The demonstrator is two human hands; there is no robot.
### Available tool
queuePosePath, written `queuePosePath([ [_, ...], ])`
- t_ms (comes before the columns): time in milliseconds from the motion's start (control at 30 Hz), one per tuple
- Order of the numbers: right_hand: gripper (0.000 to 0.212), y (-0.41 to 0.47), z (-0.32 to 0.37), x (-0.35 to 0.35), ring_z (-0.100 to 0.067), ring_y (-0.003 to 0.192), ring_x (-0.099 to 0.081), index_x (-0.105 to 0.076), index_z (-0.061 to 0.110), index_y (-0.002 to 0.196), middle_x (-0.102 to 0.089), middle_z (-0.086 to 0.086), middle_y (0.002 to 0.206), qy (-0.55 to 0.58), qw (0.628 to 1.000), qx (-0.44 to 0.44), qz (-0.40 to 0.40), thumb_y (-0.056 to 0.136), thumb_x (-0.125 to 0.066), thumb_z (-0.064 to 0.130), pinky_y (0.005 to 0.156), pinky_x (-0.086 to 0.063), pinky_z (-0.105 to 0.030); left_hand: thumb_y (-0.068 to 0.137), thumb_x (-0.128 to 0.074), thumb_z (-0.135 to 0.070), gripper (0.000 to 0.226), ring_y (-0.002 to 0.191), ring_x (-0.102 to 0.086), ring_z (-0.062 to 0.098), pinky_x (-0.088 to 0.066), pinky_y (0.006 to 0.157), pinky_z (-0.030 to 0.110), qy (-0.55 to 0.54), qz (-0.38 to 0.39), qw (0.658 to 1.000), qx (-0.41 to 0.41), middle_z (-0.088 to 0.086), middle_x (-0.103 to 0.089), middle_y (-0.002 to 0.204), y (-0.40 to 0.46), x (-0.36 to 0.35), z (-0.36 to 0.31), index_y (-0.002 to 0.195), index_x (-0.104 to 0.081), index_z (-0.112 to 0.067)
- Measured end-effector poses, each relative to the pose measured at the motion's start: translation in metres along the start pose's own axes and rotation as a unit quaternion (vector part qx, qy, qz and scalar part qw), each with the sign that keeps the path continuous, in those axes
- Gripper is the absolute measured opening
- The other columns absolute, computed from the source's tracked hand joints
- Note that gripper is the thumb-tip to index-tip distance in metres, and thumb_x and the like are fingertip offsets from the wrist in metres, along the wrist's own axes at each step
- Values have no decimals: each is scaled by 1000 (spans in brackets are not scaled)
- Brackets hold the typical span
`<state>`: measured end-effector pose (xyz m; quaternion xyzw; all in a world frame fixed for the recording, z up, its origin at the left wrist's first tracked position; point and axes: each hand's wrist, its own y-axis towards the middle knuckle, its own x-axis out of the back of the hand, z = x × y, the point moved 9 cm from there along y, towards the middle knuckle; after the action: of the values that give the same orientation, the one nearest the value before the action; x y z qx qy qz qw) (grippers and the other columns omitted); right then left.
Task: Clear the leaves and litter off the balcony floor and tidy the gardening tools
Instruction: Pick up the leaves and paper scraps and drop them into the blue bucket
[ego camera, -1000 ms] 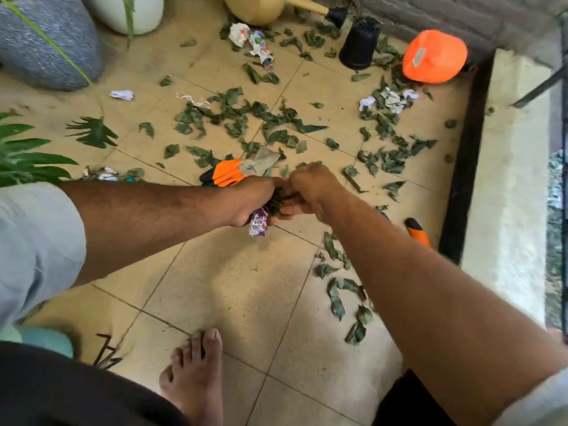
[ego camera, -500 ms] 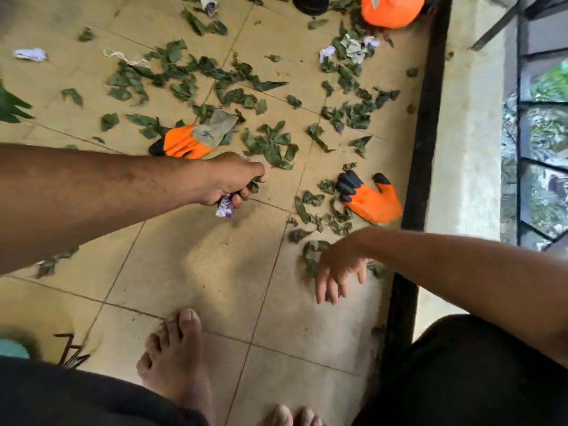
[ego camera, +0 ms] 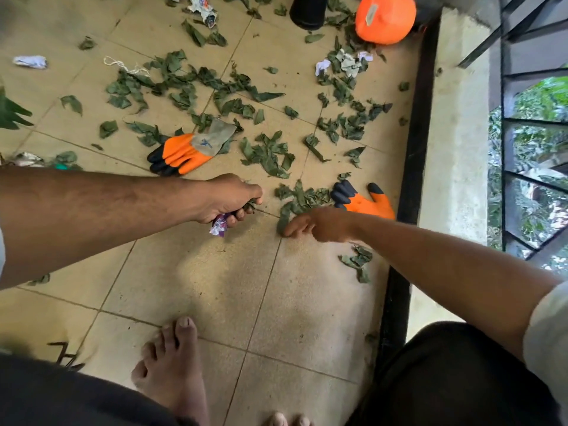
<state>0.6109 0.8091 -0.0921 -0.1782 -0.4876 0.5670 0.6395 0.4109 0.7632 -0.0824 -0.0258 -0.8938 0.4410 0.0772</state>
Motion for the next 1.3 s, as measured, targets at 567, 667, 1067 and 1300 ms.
queuePosePath([
  [567, 46, -21, -76, -39, -15, 104, -67, -78, 32, 118, -75, 9, 114, -354, 918, -43, 175, 90, -58, 3, 93, -58, -38, 107, -60, -33, 22, 47, -40, 10, -32, 39, 21, -3, -3, 1000, 7, 2, -50, 69, 1, 10, 8, 98, -65, -13],
  [667, 57, -6, -33, -15, -18, 107, -59, -72, 39, 123, -69, 8, 115, -370, 927, 26, 47, 84, -55, 1, 84, -57, -40, 106, -59, -30, 19, 47, -40, 10, -31, 40, 21, 10, -1, 1000, 8, 2, -51, 69, 2, 0, 2, 99, -64, -13],
  [1067, 73, 13, -15, 64, -32, 118, -60, -40, 43, 149, -49, -8, 139, -149, 961, -23, -233, 85, -73, 25, 98, -58, -48, 107, -59, -29, 21, 43, -39, 10, -30, 39, 21, 5, -7, 1000, 22, -4, -48, 52, 3, 0, -6, 97, -65, -12],
  [1300, 88, 48, 14, 13, -38, 155, -20, -22, 58, 157, -9, 5, 173, -238, 955, 29, -174, 90, -76, 43, 111, -46, -63, 101, -65, -29, 17, 42, -39, 9, -31, 39, 21, 1, -32, 999, 26, -1, -50, 59, -6, 23, 12, 95, -65, -13],
])
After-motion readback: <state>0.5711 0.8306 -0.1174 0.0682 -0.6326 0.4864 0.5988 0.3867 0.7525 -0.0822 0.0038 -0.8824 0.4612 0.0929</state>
